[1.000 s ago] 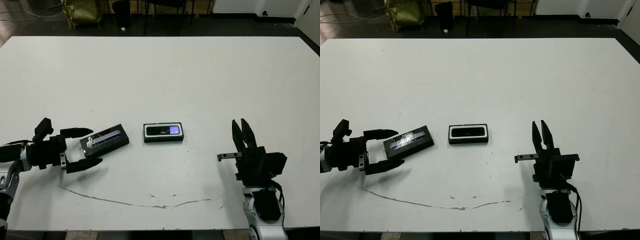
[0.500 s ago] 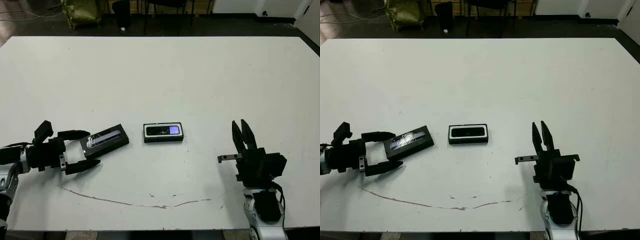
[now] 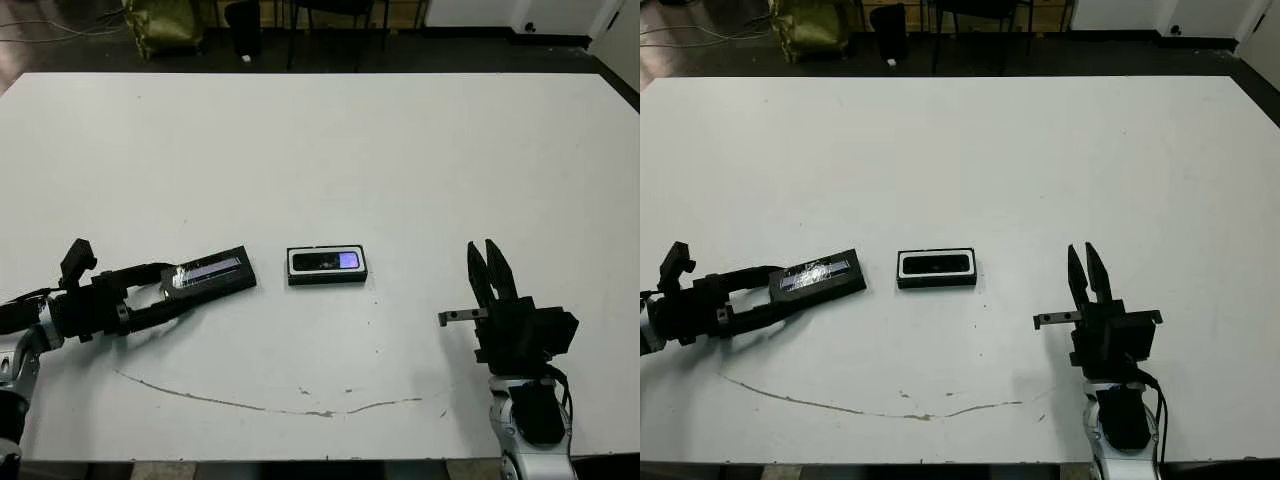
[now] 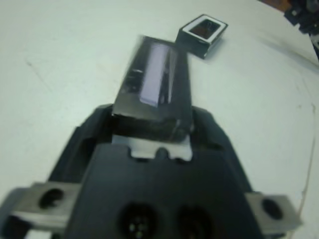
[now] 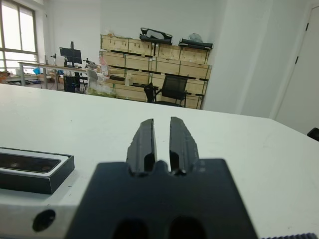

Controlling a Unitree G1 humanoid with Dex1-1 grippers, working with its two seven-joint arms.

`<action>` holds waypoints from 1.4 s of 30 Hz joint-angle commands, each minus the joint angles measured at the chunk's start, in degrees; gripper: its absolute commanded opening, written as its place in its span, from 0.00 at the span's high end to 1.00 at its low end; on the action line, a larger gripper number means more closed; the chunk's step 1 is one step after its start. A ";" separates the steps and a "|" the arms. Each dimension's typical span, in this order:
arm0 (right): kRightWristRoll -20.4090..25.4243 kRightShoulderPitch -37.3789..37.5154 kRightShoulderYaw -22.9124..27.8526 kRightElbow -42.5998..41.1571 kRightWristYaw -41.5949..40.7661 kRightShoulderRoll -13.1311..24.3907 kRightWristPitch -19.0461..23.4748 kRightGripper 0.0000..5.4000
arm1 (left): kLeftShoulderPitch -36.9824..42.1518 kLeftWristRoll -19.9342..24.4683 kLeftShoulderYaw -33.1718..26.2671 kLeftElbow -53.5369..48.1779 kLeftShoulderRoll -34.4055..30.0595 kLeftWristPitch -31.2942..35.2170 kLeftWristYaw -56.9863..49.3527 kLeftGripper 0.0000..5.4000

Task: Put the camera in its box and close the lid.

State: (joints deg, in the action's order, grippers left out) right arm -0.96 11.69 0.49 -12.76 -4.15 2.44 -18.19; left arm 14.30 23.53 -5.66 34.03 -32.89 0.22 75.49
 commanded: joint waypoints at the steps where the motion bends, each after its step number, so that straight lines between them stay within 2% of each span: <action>1: -0.04 0.83 -0.10 -0.54 0.06 0.34 1.98 1.00 | -0.27 -0.40 0.67 0.97 -0.32 1.70 2.50 0.59; 5: -0.29 0.79 -0.07 -0.33 0.22 0.30 1.81 1.00 | 0.58 -1.35 1.13 0.91 -1.38 1.19 4.38 0.64; 15: -1.58 0.99 -0.37 -1.01 1.07 -0.04 3.06 1.00 | 1.82 -0.08 -0.22 -1.20 -2.17 2.16 6.96 0.64; 22: -1.70 0.88 -0.50 -0.66 1.35 -0.10 2.65 1.00 | -1.12 2.92 -4.91 -15.36 -0.72 6.48 -3.75 0.64; 28: -1.75 1.04 -0.56 -0.50 1.43 -0.06 2.31 1.00 | 0.74 5.50 -6.16 -22.35 1.18 6.97 -9.84 0.64; 34: -1.19 1.21 -0.70 -1.01 1.30 -0.27 2.86 1.00 | 4.81 2.97 -2.73 -25.43 1.51 6.84 -13.49 0.64; 42: -1.58 1.62 -0.96 -2.06 1.76 -0.39 4.27 1.00 | 11.98 -2.39 5.68 -19.01 2.48 6.11 -10.82 0.64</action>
State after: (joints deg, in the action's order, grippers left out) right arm -2.39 12.39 -0.40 -14.71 -2.66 1.99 -15.76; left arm 25.57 22.47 -1.36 13.50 -30.41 5.64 63.82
